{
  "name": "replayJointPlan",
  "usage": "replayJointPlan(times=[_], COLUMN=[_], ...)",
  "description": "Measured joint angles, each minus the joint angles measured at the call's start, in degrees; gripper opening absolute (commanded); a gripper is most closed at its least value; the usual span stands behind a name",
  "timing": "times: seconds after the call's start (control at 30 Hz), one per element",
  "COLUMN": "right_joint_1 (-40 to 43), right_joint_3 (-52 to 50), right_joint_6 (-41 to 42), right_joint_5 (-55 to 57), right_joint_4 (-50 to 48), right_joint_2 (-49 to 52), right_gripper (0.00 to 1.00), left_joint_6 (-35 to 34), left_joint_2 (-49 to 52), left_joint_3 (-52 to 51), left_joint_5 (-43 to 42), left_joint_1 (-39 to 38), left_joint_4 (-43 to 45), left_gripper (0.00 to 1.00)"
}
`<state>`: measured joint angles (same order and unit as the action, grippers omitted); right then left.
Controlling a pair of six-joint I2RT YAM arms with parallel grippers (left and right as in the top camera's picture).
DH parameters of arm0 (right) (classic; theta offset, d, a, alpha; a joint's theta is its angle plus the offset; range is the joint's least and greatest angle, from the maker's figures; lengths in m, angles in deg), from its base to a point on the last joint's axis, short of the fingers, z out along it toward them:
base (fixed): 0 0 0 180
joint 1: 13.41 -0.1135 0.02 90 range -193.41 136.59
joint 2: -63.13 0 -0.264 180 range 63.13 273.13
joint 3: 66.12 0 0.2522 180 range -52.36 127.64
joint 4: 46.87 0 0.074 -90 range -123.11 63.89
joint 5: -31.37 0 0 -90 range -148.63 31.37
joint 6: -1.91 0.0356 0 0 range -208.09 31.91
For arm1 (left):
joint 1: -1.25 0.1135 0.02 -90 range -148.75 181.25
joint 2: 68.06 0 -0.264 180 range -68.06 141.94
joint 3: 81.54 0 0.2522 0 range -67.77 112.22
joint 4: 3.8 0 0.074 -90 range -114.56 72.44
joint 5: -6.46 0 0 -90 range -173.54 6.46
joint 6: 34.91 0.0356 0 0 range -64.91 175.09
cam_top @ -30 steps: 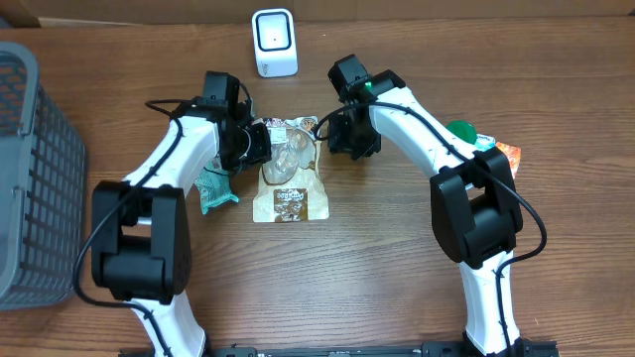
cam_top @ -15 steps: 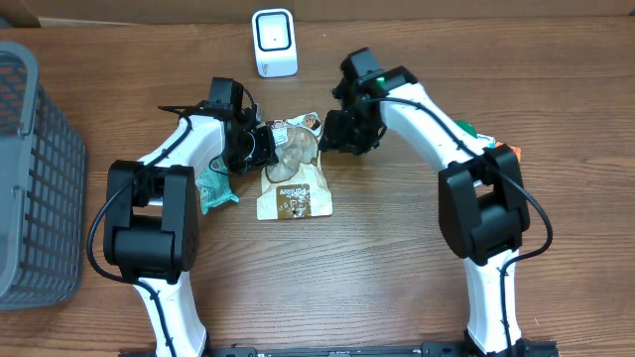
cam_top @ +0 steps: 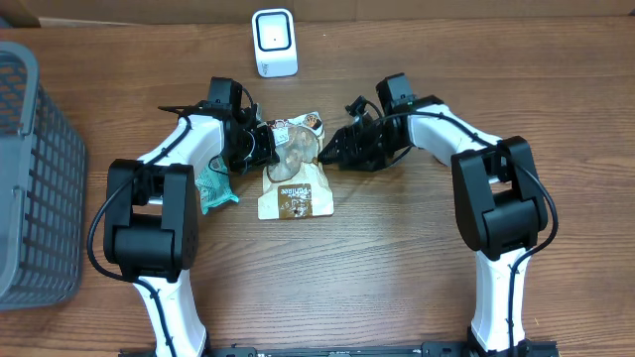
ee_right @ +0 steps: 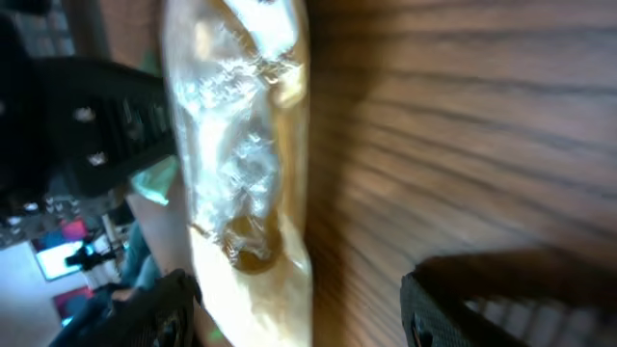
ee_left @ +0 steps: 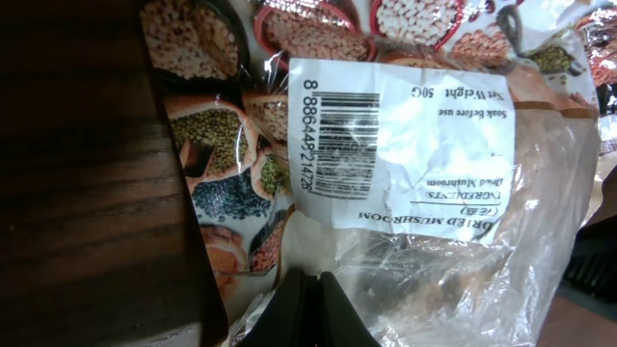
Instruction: Scan the item barcode
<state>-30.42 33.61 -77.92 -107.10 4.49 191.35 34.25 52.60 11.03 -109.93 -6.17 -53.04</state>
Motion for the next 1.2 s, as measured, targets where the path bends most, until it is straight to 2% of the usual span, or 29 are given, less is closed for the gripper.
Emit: replayJointPlan(times=[0.33,0.47,0.53,0.6,0.87,1.07,1.2], right_joint_1=[-5.8,-8.0,-8.3,-8.2,-6.3,-4.4,-4.3], right_joint_3=[-7.8,-8.6,-8.8,-9.1,-9.5,-9.5,-9.5], right_joint_6=[13.6,17.5,18.6,19.1,18.6,16.5,15.6], right_joint_5=[-3.2,-1.9,-0.9,-0.2,0.5,0.0,0.0], right_joint_4=[-18.7,-22.9,-23.4,-23.3,-20.9,-19.5,-19.3], right_joint_2=[-1.3,-1.3,-1.3,-1.3,-1.2,-1.2,-1.2], right_gripper=[0.65,0.49,0.41,0.28,0.25,0.14,0.05], left_joint_6=[0.0,0.0,0.0,0.0,0.0,0.2,2.4], left_joint_2=[0.0,0.0,0.0,0.0,0.2,0.4,0.5], left_joint_3=[0.0,0.0,0.0,0.0,0.0,0.0,1.4], left_joint_5=[0.0,0.0,0.0,0.0,-0.9,-2.1,-1.4], left_joint_1=[0.0,0.0,0.0,0.0,0.0,0.1,1.3], left_joint_4=[0.0,0.0,0.0,0.0,0.3,0.2,-5.2], left_gripper=[0.04,0.04,0.05,0.04,0.04,0.04,0.04])
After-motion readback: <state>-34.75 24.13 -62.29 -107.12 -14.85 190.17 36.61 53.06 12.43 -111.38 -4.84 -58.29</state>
